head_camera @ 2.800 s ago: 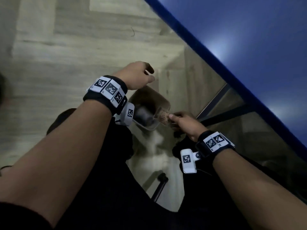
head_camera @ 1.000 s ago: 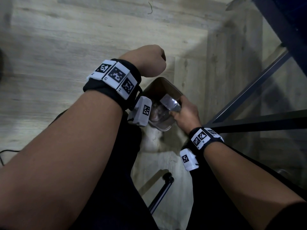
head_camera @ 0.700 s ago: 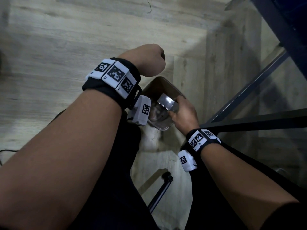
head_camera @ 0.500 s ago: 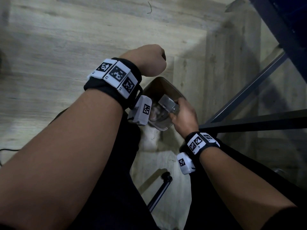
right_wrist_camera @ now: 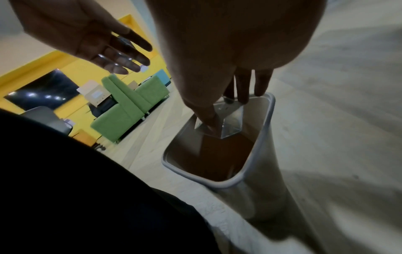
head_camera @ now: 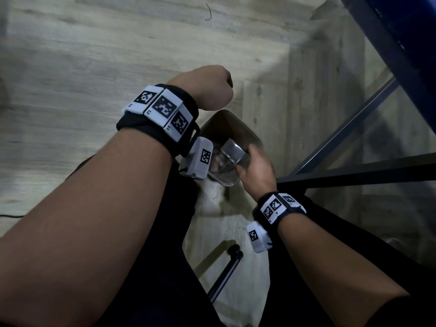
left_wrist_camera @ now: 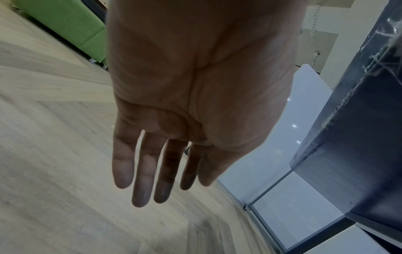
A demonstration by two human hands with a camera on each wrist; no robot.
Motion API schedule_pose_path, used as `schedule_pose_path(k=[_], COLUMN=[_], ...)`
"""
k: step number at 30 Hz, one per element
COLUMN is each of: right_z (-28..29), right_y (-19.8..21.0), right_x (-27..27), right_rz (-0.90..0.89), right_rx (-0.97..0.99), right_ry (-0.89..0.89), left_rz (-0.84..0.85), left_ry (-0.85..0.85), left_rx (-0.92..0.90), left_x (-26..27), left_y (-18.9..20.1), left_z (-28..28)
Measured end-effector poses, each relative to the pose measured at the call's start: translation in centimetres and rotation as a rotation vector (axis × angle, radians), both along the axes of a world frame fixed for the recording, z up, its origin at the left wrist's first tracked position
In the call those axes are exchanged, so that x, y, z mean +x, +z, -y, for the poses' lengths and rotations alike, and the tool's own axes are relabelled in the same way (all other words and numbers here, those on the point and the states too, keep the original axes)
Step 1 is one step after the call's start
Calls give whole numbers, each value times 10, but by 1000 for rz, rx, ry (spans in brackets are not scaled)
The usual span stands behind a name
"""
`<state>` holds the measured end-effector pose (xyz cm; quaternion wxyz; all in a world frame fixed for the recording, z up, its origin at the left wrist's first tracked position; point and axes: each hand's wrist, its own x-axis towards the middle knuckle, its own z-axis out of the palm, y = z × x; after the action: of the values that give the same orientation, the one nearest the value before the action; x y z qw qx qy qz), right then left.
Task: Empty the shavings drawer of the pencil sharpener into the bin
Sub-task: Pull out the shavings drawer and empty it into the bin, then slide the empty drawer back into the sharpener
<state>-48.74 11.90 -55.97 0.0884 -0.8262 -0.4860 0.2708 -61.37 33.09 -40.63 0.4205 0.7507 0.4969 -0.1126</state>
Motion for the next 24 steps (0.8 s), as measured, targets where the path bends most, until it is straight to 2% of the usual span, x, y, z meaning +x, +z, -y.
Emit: schedule_pose_path(k=[10,19,24], right_z=[-5,-25,-13], right_y=[6,41,82], right_x=[3,35,44], right_rz=[-16,-311,-397], right_rx=[11,42,78], right_ry=[-12,-401,-458], left_rz=[-9,60,213], left_ry=[-27,-15,128], left_rx=[13,-25,2], left_x=[2,7,7], left_y=[-4,3,30], left_z=[-1,7,17])
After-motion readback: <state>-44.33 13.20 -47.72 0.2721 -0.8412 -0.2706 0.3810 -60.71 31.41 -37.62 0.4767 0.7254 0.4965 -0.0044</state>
